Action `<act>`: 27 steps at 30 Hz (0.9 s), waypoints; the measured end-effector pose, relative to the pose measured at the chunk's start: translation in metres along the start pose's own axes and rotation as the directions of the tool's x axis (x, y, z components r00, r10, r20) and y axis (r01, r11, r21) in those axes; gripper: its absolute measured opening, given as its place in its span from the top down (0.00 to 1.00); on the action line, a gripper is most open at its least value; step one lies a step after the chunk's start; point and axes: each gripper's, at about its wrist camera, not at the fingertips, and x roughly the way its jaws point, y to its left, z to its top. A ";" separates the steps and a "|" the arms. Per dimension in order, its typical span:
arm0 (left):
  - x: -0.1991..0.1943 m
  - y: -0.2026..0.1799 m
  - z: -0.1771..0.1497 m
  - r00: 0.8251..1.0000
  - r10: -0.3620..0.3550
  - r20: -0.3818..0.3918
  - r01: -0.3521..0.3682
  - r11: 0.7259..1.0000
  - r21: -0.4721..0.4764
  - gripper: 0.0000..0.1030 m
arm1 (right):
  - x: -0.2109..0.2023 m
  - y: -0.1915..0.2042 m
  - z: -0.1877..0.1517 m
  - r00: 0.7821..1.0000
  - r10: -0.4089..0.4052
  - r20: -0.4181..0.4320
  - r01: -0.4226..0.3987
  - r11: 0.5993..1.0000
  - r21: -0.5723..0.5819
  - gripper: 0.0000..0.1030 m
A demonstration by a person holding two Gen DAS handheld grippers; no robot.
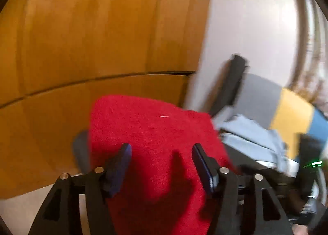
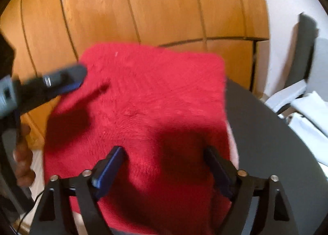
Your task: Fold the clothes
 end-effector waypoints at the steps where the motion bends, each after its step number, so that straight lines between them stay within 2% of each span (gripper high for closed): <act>1: -0.010 0.000 0.001 1.000 0.020 0.020 -0.020 1.000 -0.019 0.37 | -0.010 0.010 0.005 0.999 -0.022 0.024 0.022 1.000 0.005 0.09; 3: -0.031 0.001 0.002 0.997 0.051 0.060 -0.048 0.997 -0.053 0.37 | -0.029 0.031 0.015 0.995 -0.066 0.072 0.065 0.998 0.018 0.03; 4: -0.044 0.002 -0.001 0.996 0.036 0.081 -0.032 0.998 -0.047 0.37 | -0.039 0.041 0.019 0.992 -0.090 0.092 0.088 0.996 0.023 0.00; 7: -0.078 0.011 -0.015 0.996 0.004 0.087 -0.007 0.999 0.036 0.38 | -0.074 0.069 0.014 0.976 -0.189 0.112 0.188 0.982 0.019 0.00; 10: -0.101 0.017 -0.029 0.995 -0.019 0.096 0.008 0.993 0.115 0.50 | -0.082 0.088 0.014 0.963 -0.227 0.142 0.230 0.973 -0.001 0.00; 12: -0.111 0.025 -0.038 0.992 0.042 0.115 -0.052 0.995 0.089 0.53 | -0.081 0.099 0.015 0.957 -0.238 0.165 0.244 0.970 -0.018 0.00; 13: -0.114 0.030 -0.041 0.993 0.040 0.114 -0.047 0.997 0.055 0.53 | -0.081 0.105 0.015 0.954 -0.242 0.176 0.250 0.968 -0.024 0.00; 16: -0.111 0.037 -0.050 0.998 -0.028 0.054 0.029 0.999 -0.017 0.53 | -0.089 0.122 0.004 0.946 -0.250 0.208 0.259 0.966 -0.018 0.00; 18: -0.108 0.035 -0.055 0.999 -0.052 0.010 0.052 0.998 -0.024 0.54 | -0.083 0.132 -0.001 0.941 -0.271 0.201 0.283 0.958 -0.032 0.00; 21: -0.100 0.027 -0.061 0.998 -0.059 -0.029 0.058 0.998 -0.027 0.54 | -0.074 0.147 -0.010 0.936 -0.303 0.180 0.319 0.946 -0.066 0.00; 24: -0.090 0.021 -0.062 0.997 -0.066 -0.047 0.064 0.997 -0.031 0.54 | -0.066 0.160 -0.016 0.941 -0.298 0.163 0.316 0.943 -0.102 0.00; 26: -0.082 0.021 -0.063 0.997 -0.064 -0.034 0.063 0.998 -0.031 0.54 | -0.059 0.166 -0.017 0.941 -0.300 0.154 0.320 0.939 -0.123 0.00; 27: -0.081 0.022 -0.064 0.998 -0.062 -0.025 0.061 0.998 -0.032 0.59 | -0.058 0.168 -0.018 0.940 -0.305 0.154 0.325 0.937 -0.128 0.00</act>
